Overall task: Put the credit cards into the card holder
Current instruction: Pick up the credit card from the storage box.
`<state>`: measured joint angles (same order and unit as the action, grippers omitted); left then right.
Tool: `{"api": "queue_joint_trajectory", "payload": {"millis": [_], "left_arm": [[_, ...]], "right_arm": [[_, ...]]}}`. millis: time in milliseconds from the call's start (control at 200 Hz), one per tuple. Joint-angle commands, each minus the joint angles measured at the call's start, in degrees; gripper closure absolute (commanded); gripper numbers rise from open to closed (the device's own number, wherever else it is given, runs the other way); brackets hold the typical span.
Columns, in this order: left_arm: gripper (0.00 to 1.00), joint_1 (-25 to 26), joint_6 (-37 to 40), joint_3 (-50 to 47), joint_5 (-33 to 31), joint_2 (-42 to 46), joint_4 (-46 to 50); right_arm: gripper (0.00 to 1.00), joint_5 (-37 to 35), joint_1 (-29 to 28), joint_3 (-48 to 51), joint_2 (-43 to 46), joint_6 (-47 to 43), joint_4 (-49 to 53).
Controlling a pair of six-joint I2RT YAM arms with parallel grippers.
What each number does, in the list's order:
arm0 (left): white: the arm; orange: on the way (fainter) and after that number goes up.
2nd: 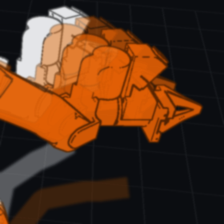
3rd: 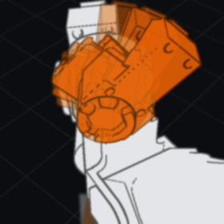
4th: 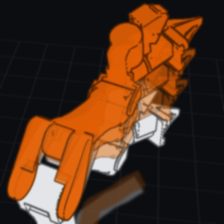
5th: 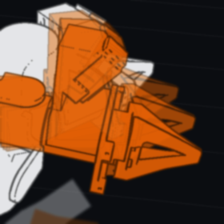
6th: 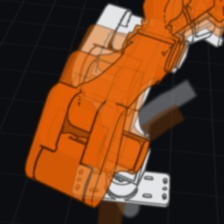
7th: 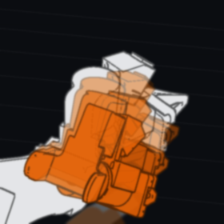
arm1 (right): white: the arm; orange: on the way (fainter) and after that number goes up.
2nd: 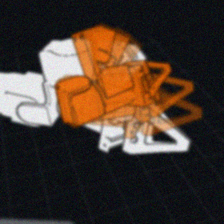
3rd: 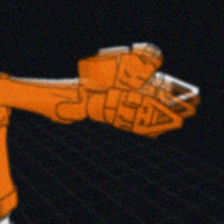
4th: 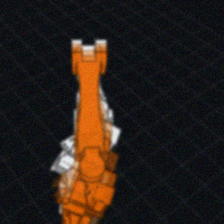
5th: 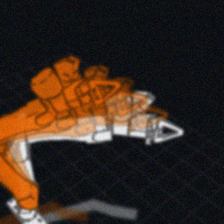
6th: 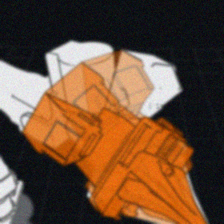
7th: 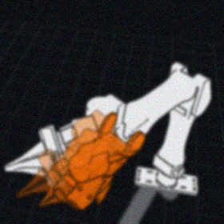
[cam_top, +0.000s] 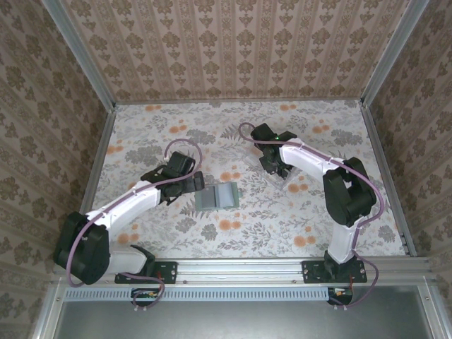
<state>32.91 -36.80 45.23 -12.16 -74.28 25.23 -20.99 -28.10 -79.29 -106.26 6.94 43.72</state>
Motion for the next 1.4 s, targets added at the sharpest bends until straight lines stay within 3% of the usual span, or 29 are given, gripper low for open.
{"api": "queue_joint_trajectory", "payload": {"millis": [0, 680, 945, 1075, 1160, 1300, 1395], "left_arm": [[0.0, -0.39, -0.03, -0.51, 0.17, 0.59, -0.32], [0.0, -0.39, 0.79, -0.57, 0.64, 0.72, -0.01], [0.0, -0.39, 1.77, -0.51, 0.78, -0.36, -0.22], [0.0, -0.39, 2.67, -0.32, 0.83, -1.67, -0.46], [0.0, -0.39, 3.35, -0.3, 0.74, -2.5, -0.59], [0.0, -0.39, 3.84, -0.75, 0.65, -3.4, -0.75], [0.0, -0.39, 3.84, -1.55, 0.69, -3.75, -0.84]], "right_arm": [[0.75, 0.86, 0.06, 0.21, 1.47, -0.7, 1.72], [1.0, 0.76, 0.06, -4.74, 1.05, -8.34, 4.14], [1.0, 5.13, -0.71, -9.48, 6.92, -5.95, 6.66], [1.0, 13.39, -2.12, -8.17, 10.91, 1.1, 4.19], [1.0, 22.65, -3.71, -3.95, 13.37, 7.66, -1.48], [1.0, 37.4, -5.81, 7.95, 15.7, 22.7, -20.96], [1.0, 42.8, -7.37, 15.38, 14.88, 32.07, -36.29]]}}
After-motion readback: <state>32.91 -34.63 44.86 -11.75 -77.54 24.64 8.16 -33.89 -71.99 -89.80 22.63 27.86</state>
